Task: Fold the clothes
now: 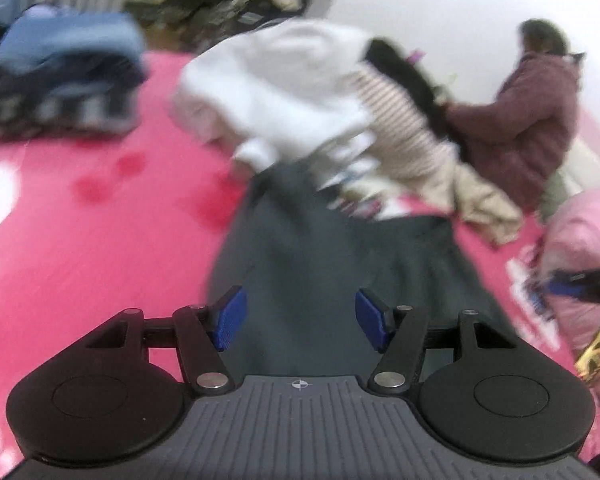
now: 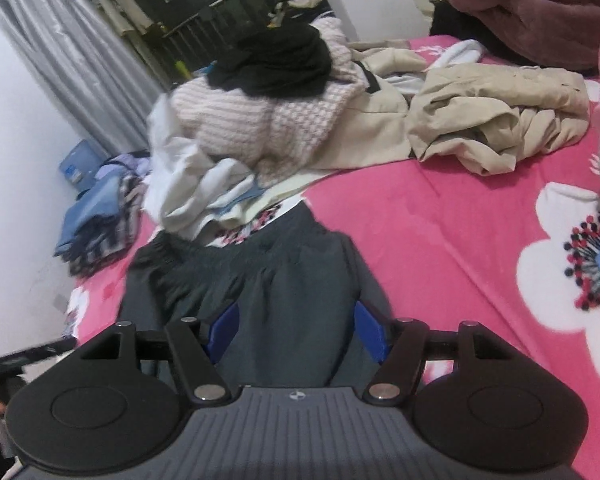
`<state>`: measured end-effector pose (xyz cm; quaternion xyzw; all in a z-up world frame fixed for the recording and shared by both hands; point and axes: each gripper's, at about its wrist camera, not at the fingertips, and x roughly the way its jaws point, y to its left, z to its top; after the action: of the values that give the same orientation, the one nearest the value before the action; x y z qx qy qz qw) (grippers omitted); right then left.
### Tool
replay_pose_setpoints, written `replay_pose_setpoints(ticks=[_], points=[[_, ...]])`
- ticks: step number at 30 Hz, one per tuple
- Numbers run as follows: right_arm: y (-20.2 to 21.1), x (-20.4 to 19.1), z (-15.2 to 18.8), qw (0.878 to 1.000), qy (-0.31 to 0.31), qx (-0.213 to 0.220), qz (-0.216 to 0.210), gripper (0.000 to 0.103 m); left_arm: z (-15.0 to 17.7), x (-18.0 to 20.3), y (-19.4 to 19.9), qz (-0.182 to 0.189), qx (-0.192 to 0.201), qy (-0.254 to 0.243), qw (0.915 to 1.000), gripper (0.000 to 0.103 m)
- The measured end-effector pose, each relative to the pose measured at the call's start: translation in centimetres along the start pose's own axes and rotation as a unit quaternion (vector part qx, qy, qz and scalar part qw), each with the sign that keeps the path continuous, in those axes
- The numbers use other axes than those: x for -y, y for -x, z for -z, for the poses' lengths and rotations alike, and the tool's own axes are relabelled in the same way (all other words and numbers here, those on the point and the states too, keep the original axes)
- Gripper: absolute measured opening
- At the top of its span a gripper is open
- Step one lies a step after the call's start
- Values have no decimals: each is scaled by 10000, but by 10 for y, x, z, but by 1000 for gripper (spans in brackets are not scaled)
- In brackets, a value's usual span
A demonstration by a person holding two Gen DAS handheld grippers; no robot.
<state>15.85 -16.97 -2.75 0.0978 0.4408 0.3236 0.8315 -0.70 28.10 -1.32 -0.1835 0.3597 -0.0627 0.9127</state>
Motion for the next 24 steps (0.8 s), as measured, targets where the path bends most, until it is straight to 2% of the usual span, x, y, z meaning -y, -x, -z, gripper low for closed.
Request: replay_pose_setpoints(ticks=[3,5,12,15,18,20,22,24], points=[[-36,5,-12,9998,69,-81,181,67,-13,32,-26,514,50,-147,9986,60],[-61,9,-20,9996,95,-134,215,67,-17,51,-51,721,-48,-221,9971,60],[-126,28,-34,9995,-210,-249,-17,67,-16,82,-134,864,-564,-76,9946,60],[-141,25,-29,9995,3,-304,-51,61,-13,80,-156,955,-770,157,9923,60],[-147,20,-23,9991,278,-320,-48,52,-9,76,-167,991,-877,272,9908,60],[-148,19,-20,9987,415,-296,-4,38,-6,74,-175,963,-930,342,9904,60],[-147,19,-18,9984,482,-283,-9,13,-4,71,-180,921,-971,464,9899,60],[-142,19,-16,9987,448,-223,-138,5,-2,65,-180,935,-981,630,9888,60]])
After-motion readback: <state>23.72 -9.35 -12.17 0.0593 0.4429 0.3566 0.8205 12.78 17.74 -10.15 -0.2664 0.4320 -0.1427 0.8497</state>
